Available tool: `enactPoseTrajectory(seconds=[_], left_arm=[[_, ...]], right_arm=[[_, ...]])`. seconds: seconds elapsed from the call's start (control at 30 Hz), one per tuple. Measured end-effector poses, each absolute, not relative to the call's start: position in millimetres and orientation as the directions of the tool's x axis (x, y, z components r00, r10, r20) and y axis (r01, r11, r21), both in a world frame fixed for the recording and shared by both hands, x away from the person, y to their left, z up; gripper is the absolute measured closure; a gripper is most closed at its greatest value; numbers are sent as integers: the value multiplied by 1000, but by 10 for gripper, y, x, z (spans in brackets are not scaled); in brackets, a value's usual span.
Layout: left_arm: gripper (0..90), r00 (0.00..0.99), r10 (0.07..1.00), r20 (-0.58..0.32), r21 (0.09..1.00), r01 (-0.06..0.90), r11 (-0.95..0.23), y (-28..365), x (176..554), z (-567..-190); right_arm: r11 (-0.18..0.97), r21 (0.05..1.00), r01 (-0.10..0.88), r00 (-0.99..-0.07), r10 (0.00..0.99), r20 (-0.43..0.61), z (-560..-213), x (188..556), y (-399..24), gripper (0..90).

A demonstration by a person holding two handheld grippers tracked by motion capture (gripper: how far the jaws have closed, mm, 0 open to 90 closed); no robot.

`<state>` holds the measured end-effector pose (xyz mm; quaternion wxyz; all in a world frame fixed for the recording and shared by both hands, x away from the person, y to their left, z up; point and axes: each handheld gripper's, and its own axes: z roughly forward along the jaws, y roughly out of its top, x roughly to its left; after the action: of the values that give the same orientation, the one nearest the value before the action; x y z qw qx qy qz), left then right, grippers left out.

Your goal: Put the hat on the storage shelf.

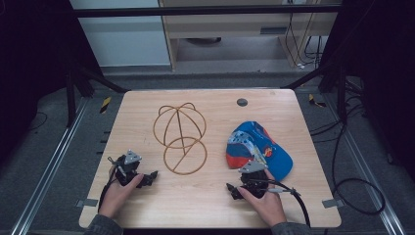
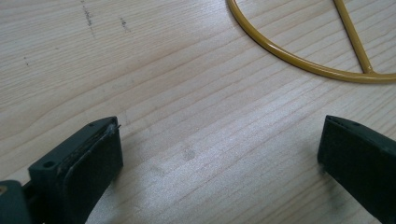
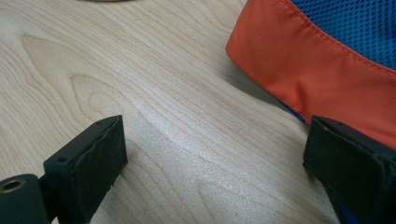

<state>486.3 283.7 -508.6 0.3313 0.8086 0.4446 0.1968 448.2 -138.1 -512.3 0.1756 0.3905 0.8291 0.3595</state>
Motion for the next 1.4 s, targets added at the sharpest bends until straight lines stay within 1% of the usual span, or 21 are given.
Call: enactPoseTrajectory(seconds=[0.63, 0.9, 1.17, 1.3, 1.33, 1.37, 1.4], left_arm=[[0, 523, 852, 22, 712, 590, -381, 2834, 4860, -5086], [0, 523, 852, 22, 712, 590, -381, 2834, 4860, -5086], [0, 523, 852, 22, 712, 590, -380, 2834, 4860, -5086], [0, 523, 852, 22, 712, 590, -381, 2834, 4860, -5086], [0, 523, 852, 22, 712, 590, -381, 2834, 4858, -5086], [0, 523, 852, 22, 712, 590, -381, 2834, 4858, -5086], [0, 523, 852, 23, 712, 590, -381, 2835, 4857, -5086]], right_arm=[[438, 733, 521, -632, 775, -14, -5123, 4452, -1400, 63], [441, 712, 546, -612, 791, -20, -5073, 4437, -1424, 80], [442, 738, 510, -616, 787, -45, -4809, 4437, -1518, 94], [479, 722, 499, -629, 773, -79, -4679, 4476, -1581, 91], [504, 704, 500, -634, 767, -99, -4585, 4510, -1621, 96], [504, 704, 500, -634, 767, -99, -4585, 4510, -1621, 96], [519, 688, 508, -630, 768, -114, -4501, 4547, -1655, 110]])
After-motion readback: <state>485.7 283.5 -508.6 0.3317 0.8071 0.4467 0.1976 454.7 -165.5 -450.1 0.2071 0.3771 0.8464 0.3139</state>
